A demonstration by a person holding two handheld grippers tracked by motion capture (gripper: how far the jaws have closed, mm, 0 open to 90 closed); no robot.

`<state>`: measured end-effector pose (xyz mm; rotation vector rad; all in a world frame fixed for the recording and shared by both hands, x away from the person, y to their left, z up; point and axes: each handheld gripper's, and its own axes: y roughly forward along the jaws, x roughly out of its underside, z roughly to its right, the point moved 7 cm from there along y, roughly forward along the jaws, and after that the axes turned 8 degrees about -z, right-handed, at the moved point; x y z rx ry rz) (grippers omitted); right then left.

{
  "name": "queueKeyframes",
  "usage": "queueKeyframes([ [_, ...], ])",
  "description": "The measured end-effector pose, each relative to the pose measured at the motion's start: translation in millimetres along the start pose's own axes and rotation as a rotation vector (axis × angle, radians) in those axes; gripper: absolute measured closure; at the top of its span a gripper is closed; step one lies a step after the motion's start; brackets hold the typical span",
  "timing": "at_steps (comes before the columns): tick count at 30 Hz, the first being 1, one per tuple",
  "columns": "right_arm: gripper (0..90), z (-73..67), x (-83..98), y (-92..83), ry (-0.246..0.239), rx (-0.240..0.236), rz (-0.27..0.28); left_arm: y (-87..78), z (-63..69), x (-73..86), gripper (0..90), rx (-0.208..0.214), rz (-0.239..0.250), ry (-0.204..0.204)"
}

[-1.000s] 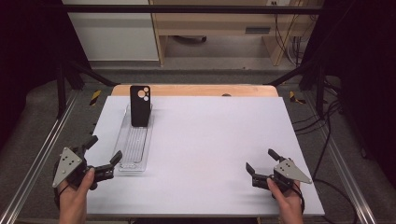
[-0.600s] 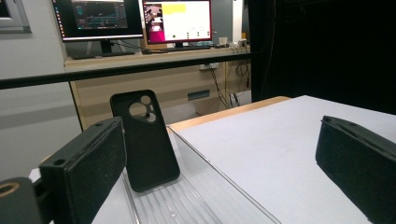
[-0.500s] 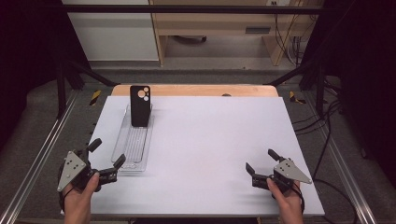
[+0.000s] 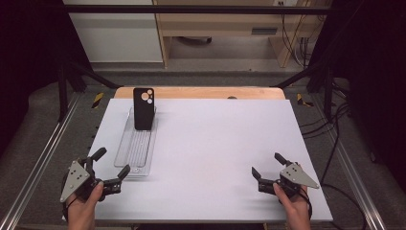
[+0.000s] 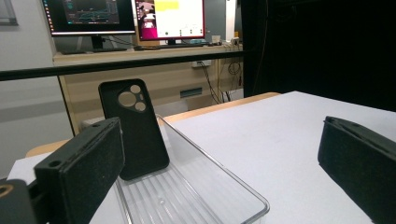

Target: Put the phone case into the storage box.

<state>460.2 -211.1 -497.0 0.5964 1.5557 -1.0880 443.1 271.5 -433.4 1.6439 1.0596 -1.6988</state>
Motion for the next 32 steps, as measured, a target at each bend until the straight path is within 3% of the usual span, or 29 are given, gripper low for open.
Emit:
queueKeyframes([
  [16, 3.1, -0.9, -2.2, 0.5, -0.032, 0.001, 0.019, -1.3, -3.8, 20.8, 0.5, -0.013, -0.032, -0.007],
  [22, 3.0, 4.8, -4.8, -4.4, -0.016, 0.013, 0.047, 5.4, 0.8, 26.1, 1.0, -0.021, -0.034, 0.046],
  [29, 3.0, 8.3, -6.1, -6.6, -0.011, 0.016, 0.062, 8.9, 4.8, 32.3, 1.2, -0.018, -0.059, 0.066],
  [32, 3.1, 9.7, -5.8, -5.2, -0.014, 0.021, 0.055, 8.6, 7.0, 34.3, 1.1, -0.015, -0.070, 0.056],
])
